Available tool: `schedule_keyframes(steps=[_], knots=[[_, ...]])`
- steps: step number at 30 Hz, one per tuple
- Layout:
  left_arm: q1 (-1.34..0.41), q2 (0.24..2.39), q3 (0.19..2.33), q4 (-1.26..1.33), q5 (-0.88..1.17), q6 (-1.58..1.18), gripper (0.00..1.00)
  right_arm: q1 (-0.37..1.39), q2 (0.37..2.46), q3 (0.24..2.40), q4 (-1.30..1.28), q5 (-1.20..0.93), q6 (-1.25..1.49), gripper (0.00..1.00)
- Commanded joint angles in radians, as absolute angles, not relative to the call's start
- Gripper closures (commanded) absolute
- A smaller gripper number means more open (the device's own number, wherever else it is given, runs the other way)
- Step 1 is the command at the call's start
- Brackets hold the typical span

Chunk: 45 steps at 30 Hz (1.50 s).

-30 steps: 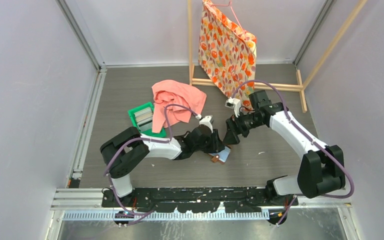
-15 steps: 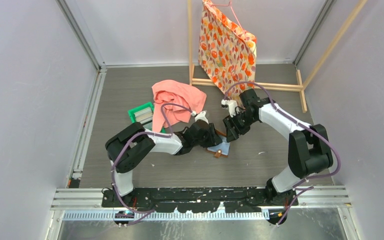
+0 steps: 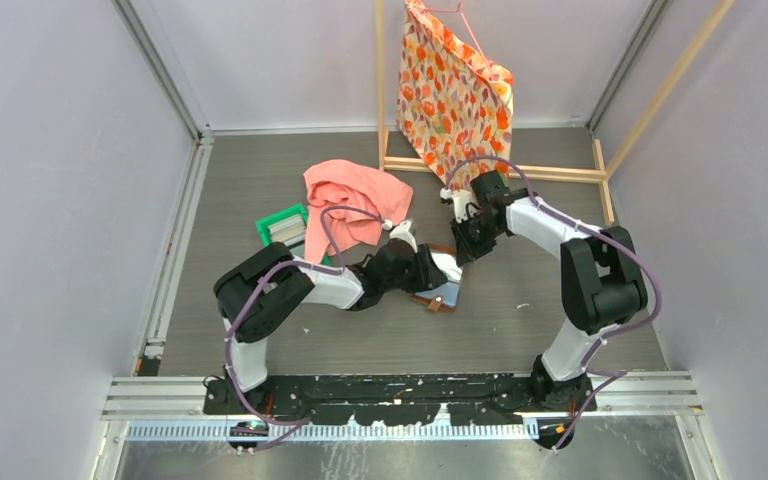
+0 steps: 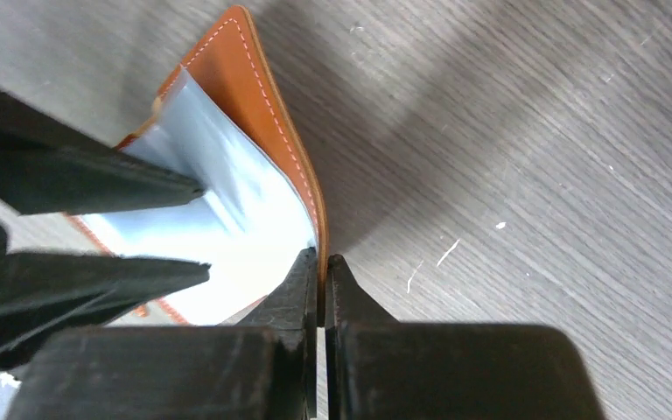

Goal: Put the credit cards into the card holder
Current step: Open the card holder at the center of the board, then pick up the credit card from the storage box.

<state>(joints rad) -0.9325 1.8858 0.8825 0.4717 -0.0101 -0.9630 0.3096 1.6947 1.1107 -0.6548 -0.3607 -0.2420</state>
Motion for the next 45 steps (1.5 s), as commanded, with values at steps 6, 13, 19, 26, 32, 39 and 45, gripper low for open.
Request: schedule_keyframes(steps=[6,13,19,26,32,39,45], knots=[[-0.872,1.807,0.793,0.501,0.053,-0.859,0.54,0.411,1.801,1.171,-0.749,-0.197,-0.214,0.99],[-0.859,1.804,0.753,0.558,0.106,-0.865,0.56,0.454,1.804,1.156,-0.782,-0.239,-0.183,0.97],[-0.86,1.781,0.659,0.733,0.245,-0.856,0.58,0.421,1.751,1.135,-0.721,-0.183,-0.132,0.98],[-0.87,1.722,0.649,0.686,0.438,-0.778,0.58,0.365,1.681,1.092,-0.64,-0.233,-0.021,0.99],[-0.888,1.729,0.714,0.444,0.46,-0.698,0.58,0.324,1.661,1.058,-0.592,-0.331,0.079,0.99],[-0.874,1.809,0.77,0.254,0.321,-0.713,0.61,0.222,1.715,1.033,-0.585,-0.379,0.166,0.99],[-0.806,1.878,0.807,0.096,0.215,-0.734,0.7,0.198,1.804,1.032,-0.607,-0.431,0.193,0.88]])
